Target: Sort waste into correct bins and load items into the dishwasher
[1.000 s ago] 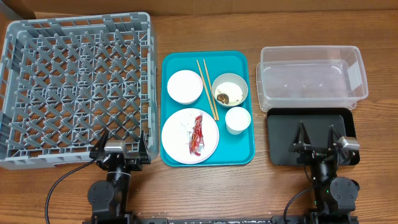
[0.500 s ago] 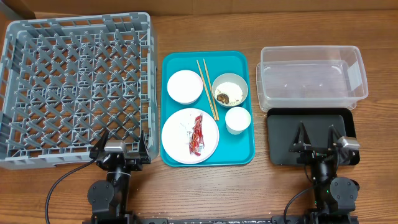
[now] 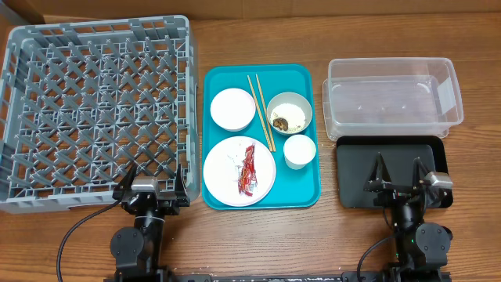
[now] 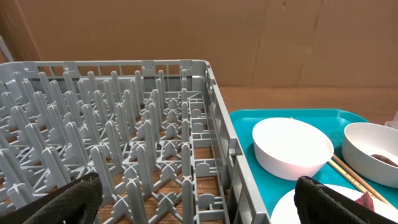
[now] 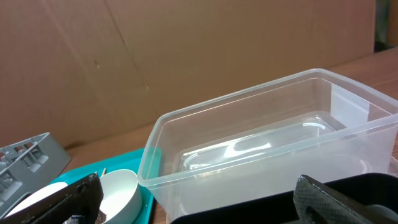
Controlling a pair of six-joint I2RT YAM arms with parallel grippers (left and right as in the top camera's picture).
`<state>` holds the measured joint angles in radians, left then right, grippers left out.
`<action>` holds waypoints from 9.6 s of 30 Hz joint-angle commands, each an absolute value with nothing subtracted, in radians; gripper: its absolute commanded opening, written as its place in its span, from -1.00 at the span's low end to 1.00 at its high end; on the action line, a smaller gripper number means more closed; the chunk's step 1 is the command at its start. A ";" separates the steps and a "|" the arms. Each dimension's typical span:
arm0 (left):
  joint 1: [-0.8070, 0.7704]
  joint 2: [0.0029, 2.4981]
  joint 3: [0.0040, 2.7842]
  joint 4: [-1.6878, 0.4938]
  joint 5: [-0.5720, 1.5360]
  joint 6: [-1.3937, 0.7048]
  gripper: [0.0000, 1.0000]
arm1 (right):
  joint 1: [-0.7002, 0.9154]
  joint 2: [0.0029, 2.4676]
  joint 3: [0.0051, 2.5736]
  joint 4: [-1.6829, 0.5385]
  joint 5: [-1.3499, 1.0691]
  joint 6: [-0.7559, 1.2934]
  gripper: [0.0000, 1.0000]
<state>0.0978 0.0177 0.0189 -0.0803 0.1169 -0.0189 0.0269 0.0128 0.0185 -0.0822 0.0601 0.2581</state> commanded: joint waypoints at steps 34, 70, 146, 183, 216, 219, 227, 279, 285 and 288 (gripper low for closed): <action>0.091 0.006 0.008 -0.073 0.124 -0.015 1.00 | 0.029 0.057 0.320 -0.278 -0.294 0.159 1.00; 0.091 0.006 0.008 -0.073 0.124 -0.015 1.00 | 0.598 1.628 1.293 -0.589 -0.582 0.191 0.99; 0.091 0.006 0.008 -0.073 0.124 -0.015 1.00 | 0.421 1.829 1.827 -1.059 0.068 0.594 -0.92; 0.091 0.006 0.008 -0.073 0.124 -0.015 0.99 | 0.114 1.819 1.840 -1.175 0.045 0.492 0.99; 0.091 0.006 0.008 -0.073 0.124 -0.015 1.00 | 0.542 1.834 1.710 -0.960 0.051 0.454 0.24; 0.091 0.006 0.008 -0.073 0.124 -0.015 0.99 | 0.542 1.874 1.710 -0.916 0.061 0.570 0.23; 0.091 0.006 0.008 -0.073 0.124 -0.015 1.00 | 0.542 2.060 1.710 -0.822 0.038 0.668 0.24; 0.091 0.006 0.008 -0.073 0.124 -0.015 1.00 | 0.539 2.183 2.054 -1.069 0.086 0.575 -0.92; 0.091 0.006 0.008 -0.073 0.124 -0.015 1.00 | 0.539 2.183 2.312 -1.273 0.081 0.541 -0.92; 0.091 0.006 0.008 -0.073 0.124 -0.015 1.00 | 0.531 2.180 2.430 -1.406 0.081 0.541 -0.92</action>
<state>0.0978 0.0166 0.0174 -0.0772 0.1169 -0.0189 0.5381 2.1860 2.3085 -1.3304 0.0811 0.5652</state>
